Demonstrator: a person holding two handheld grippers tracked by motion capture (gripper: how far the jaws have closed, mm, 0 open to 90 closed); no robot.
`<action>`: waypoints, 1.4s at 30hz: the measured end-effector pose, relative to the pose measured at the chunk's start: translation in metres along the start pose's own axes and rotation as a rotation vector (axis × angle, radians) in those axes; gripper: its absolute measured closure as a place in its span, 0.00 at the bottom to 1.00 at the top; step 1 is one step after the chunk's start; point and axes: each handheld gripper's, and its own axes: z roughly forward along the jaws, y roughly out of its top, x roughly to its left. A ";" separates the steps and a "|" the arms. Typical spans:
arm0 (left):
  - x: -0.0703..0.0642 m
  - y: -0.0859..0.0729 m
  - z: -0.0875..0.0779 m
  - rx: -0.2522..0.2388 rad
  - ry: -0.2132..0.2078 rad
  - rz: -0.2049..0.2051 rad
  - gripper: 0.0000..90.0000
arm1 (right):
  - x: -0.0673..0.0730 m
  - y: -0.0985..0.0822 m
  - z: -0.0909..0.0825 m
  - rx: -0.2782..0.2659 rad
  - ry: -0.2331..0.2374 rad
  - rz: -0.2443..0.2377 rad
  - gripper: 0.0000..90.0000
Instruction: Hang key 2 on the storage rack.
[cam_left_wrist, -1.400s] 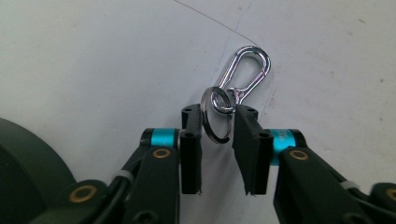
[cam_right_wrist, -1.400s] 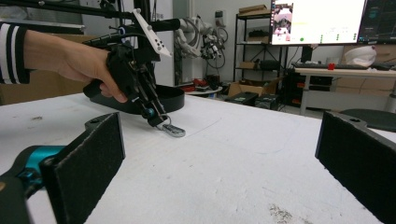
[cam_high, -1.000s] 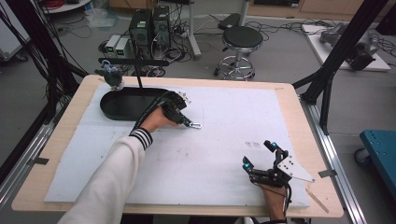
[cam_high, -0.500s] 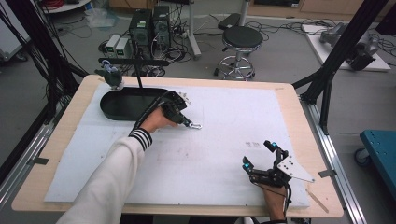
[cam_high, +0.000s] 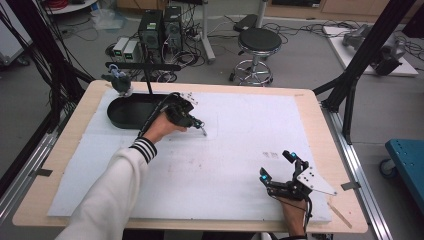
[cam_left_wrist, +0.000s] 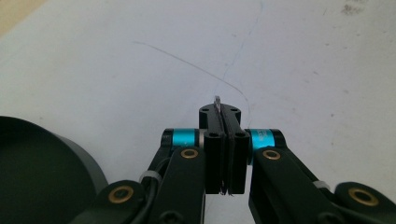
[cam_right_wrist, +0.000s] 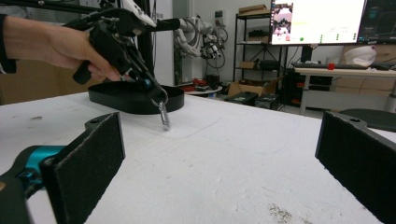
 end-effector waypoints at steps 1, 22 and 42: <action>0.000 0.000 -0.004 -0.014 0.005 -0.003 0.98 | 0.000 0.000 0.000 0.000 0.000 0.000 0.01; 0.013 -0.010 -0.079 -0.245 0.105 -0.064 0.98 | 0.000 0.000 0.000 0.001 -0.004 -0.001 0.01; 0.035 -0.024 -0.138 -0.341 0.232 -0.099 0.98 | 0.000 0.000 0.000 -0.001 -0.011 -0.006 0.01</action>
